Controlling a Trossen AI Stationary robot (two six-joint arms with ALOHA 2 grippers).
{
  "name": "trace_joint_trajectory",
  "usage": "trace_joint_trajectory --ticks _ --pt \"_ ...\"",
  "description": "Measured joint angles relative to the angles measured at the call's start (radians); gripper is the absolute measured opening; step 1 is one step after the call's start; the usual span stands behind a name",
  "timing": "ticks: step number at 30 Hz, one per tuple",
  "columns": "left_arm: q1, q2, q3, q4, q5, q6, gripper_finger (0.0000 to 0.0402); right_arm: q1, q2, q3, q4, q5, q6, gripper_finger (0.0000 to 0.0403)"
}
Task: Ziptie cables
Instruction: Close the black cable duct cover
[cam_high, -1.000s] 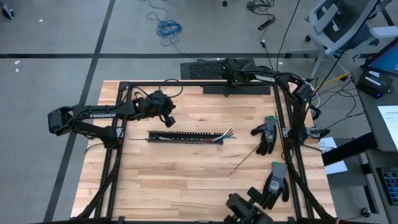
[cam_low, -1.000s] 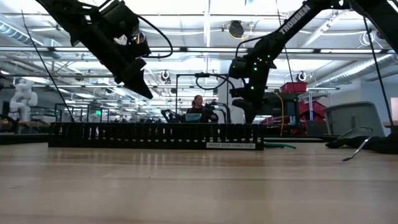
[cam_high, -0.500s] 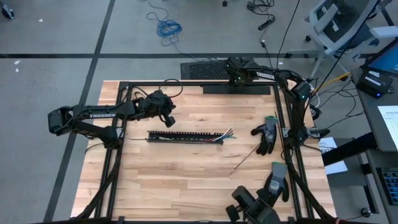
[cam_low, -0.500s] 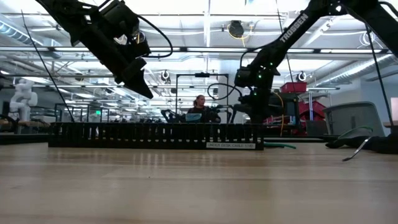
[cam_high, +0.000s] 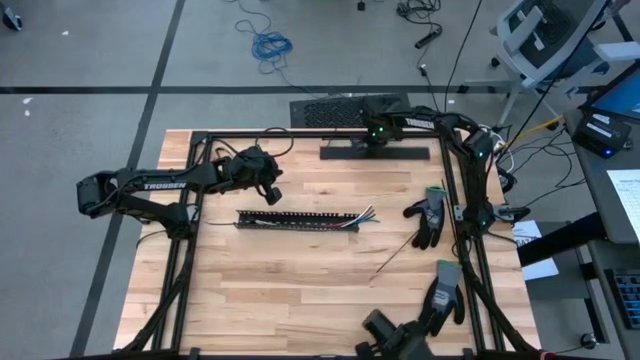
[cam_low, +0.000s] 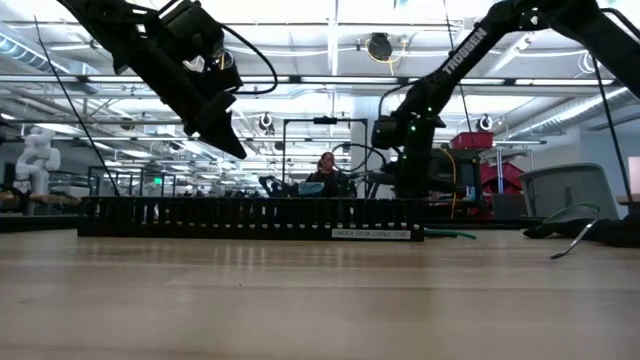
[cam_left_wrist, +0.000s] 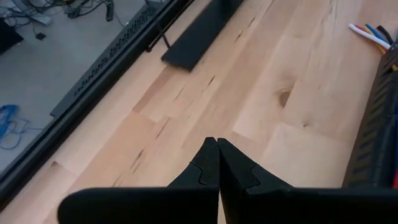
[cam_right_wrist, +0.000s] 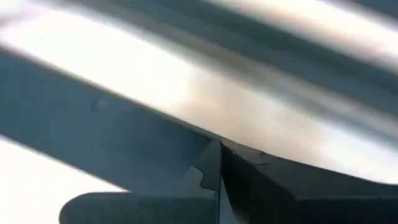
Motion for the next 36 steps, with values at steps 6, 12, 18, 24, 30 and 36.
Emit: trace_joint_trajectory --ticks 6,12,18,24,30,36 --pt "-0.001 0.0 0.0 -0.002 0.009 -0.02 0.0 0.122 -0.014 -0.003 -0.02 -0.029 0.092 0.0" --pt "-0.017 0.0 0.0 -0.005 0.009 -0.02 0.0 0.283 -0.013 -0.004 -0.056 -0.038 0.135 0.0" --pt "-0.042 0.0 0.0 -0.005 0.009 -0.02 0.0 0.417 -0.013 -0.004 -0.123 -0.015 0.133 0.0" --pt "-0.06 0.0 0.0 -0.005 0.01 -0.019 0.0 0.5 -0.023 -0.006 -0.121 0.03 0.179 0.0" --pt "-0.063 0.0 0.0 -0.005 0.01 -0.011 0.0 0.521 -0.118 -0.015 -0.091 0.134 0.008 0.0" --pt "-0.063 0.0 0.0 -0.007 0.01 -0.011 0.0 0.506 -0.216 -0.01 -0.005 0.114 -0.201 0.001"
